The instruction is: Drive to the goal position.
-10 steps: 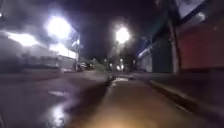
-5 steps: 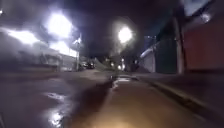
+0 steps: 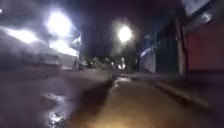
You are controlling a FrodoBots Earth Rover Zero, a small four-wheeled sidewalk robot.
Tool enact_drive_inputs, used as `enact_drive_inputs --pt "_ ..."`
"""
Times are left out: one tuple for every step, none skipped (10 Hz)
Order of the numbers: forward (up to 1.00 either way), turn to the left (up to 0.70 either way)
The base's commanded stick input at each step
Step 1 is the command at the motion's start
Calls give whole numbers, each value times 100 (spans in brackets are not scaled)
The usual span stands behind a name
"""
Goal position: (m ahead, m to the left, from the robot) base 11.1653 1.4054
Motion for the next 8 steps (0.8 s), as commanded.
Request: enact_drive_inputs --pt "70 -25" --pt "70 -27" --pt "70 -29" --pt "70 -31" --pt "70 -33" --pt "70 -35" --pt "70 -35" --pt "70 -35"
